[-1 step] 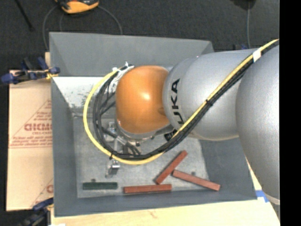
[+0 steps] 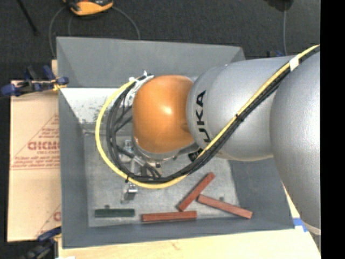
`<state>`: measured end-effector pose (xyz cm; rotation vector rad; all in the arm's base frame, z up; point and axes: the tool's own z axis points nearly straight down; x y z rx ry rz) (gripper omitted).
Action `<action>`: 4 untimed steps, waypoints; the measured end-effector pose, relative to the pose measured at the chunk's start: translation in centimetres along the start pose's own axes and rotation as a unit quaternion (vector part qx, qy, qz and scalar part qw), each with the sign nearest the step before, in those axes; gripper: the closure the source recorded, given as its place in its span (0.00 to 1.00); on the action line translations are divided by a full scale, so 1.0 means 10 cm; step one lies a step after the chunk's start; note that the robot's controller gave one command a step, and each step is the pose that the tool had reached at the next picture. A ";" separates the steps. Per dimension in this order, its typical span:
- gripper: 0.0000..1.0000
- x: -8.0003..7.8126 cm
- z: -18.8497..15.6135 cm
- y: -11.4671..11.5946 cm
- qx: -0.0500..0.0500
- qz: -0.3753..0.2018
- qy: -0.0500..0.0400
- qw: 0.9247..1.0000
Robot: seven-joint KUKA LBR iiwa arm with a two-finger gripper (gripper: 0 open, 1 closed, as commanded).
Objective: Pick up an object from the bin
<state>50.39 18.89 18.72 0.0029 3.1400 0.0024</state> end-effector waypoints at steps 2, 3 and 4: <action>1.00 0.20 1.02 0.11 0.000 -0.039 -0.001 0.999; 1.00 0.19 0.70 0.13 0.001 -0.047 0.001 0.999; 0.00 0.19 0.48 0.10 0.000 -0.033 0.000 0.999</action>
Offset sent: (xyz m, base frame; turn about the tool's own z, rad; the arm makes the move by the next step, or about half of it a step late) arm 0.0000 0.0000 0.0000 0.0000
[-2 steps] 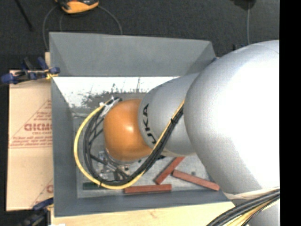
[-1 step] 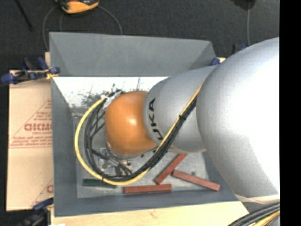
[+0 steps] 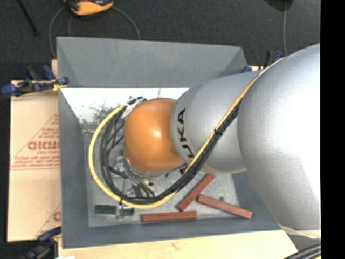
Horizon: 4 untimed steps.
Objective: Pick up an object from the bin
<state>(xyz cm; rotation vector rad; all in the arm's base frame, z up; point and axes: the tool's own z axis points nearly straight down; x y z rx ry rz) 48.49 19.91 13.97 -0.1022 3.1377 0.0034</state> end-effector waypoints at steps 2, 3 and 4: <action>0.00 0.00 0.01 0.00 0.000 0.001 0.000 1.000; 1.00 -0.10 0.60 -0.56 -0.001 -0.184 -0.015 0.983; 0.00 -0.09 0.62 -0.57 -0.002 -0.179 -0.014 0.984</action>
Offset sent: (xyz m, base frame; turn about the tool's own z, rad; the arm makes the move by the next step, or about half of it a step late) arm -0.0102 -0.0017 -0.0697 0.0763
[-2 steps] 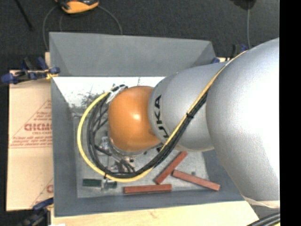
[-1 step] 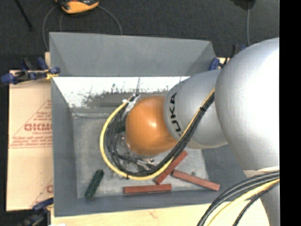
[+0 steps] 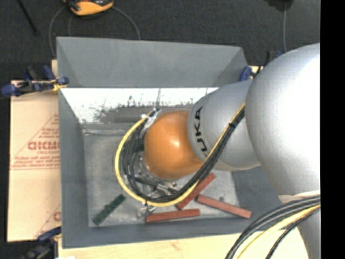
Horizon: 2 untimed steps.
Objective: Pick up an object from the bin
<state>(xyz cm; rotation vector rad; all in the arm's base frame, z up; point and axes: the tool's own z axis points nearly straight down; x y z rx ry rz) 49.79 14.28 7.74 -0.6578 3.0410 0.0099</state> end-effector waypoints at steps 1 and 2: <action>0.00 0.00 0.00 0.00 0.000 0.000 0.000 1.000; 1.00 -0.29 -0.01 0.77 0.006 -0.112 0.014 0.994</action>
Offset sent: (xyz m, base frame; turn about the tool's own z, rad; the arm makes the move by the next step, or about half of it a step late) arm -0.0138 0.0886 -0.0073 -0.2318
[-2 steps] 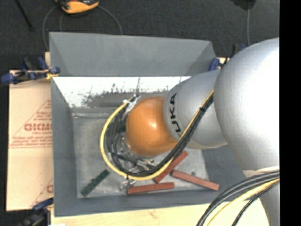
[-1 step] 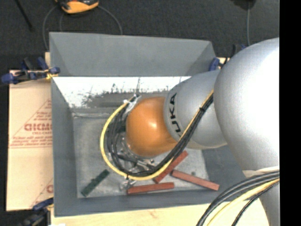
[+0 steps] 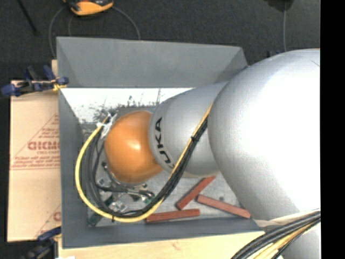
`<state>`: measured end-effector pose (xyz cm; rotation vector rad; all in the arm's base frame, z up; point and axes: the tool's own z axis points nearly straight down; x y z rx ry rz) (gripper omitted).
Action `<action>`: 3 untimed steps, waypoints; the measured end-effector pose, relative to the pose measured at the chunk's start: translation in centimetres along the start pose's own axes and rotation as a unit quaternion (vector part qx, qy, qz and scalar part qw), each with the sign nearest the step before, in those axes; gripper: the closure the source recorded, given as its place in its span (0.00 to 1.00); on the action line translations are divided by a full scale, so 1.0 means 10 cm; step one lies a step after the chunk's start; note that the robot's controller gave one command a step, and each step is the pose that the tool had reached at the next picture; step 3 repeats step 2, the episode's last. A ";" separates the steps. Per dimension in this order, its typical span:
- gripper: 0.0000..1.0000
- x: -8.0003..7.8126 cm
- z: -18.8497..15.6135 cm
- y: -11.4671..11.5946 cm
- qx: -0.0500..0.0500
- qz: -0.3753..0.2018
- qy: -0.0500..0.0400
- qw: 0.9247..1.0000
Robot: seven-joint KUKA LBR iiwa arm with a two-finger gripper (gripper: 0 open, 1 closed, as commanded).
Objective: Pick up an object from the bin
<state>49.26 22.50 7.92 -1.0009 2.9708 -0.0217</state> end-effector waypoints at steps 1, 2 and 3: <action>1.00 0.00 0.00 0.00 0.000 0.000 0.000 1.000; 1.00 -0.22 -1.50 -0.13 -0.007 -0.025 -0.002 1.000; 1.00 -0.22 -1.50 -0.13 -0.007 -0.025 -0.002 1.000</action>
Offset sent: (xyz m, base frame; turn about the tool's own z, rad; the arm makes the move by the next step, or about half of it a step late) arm 0.0222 0.0045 0.1485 -0.0541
